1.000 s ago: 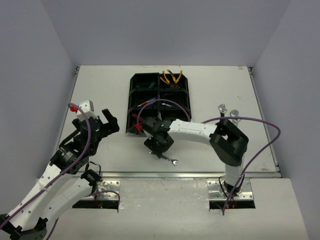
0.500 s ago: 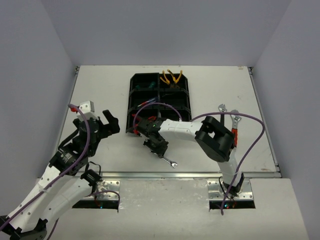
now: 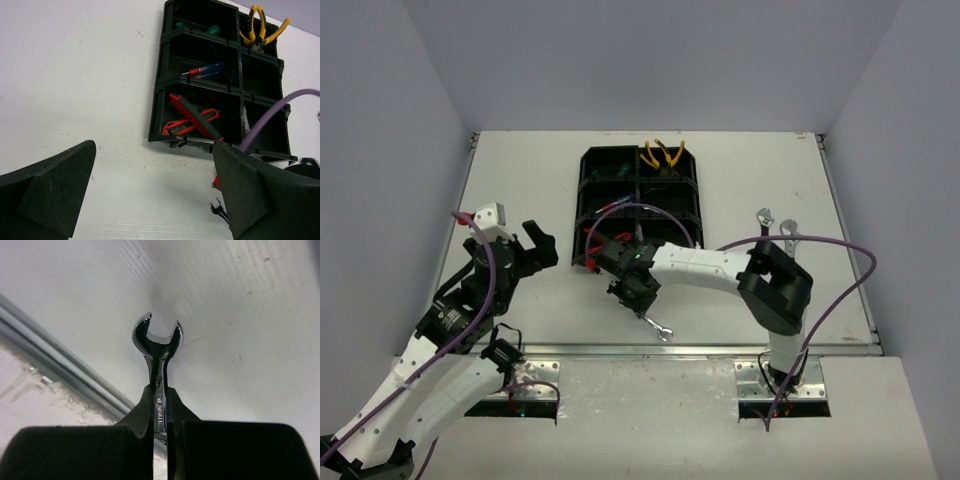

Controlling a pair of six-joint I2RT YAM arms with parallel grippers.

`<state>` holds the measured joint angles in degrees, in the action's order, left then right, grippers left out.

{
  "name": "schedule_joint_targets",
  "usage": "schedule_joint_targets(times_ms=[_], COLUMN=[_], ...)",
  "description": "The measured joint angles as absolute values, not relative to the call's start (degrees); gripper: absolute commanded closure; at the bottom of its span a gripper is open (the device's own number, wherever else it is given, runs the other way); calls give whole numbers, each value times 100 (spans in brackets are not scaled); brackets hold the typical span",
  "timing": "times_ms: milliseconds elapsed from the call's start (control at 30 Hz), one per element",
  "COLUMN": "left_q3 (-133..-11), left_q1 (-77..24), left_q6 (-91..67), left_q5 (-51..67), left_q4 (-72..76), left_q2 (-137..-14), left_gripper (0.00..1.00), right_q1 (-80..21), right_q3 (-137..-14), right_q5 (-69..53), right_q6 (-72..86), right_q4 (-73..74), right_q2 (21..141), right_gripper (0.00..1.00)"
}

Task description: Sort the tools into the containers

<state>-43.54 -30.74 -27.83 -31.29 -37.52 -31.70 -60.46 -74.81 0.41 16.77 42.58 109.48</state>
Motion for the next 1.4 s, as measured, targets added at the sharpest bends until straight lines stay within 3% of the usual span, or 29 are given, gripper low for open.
schedule_joint_targets(times_ms=[367,700,1000,1100,1167,1200,1267,1367,1400], left_q3=[-4344,-4338,-4337,-4330,-4321,-4318,-4313,-4309,-4309], left_q1=[-3074,-3074,-3074,-3074,-3074,-3074,-3074,-3074,-3074], left_q6=[-2783,-2770,-2699,-2668,-2642,-2629,-2599,-2573,-2571], left_q5=[-3131,-3122,-2998,-2912,-2864,-2845,-2804,-2773,-2761], left_q4=[-3752,-3752,-3711,-3670,-3639,-3620,-3607,-3581,-3579], left_q2=[-3113,-3111,-3111,-3113,-3119,-3122,-3129,-3140,-3140], left_gripper=[0,0,0,0,0,0,0,0,0], right_q1=[-5425,-3441,-2852,-2848,-2856,-2860,-2860,-2857,-2843], right_q3=[-8490,-10082,-10143,-10139,-10040,-9992,-9833,-9687,-9681], right_q5=[555,542,-229,-352,-430,-462,-492,-422,-365], right_q6=[1097,-1333,-2640,-2793,-2862,-2903,-2935,-2851,-2801], right_q4=[4650,3630,2885,2859,2801,2781,2678,2675,2679], right_q2=[9789,10436,11727,11950,11971,11967,11927,11873,11844], right_gripper=[100,100,97,77,49,44,19,2,1])
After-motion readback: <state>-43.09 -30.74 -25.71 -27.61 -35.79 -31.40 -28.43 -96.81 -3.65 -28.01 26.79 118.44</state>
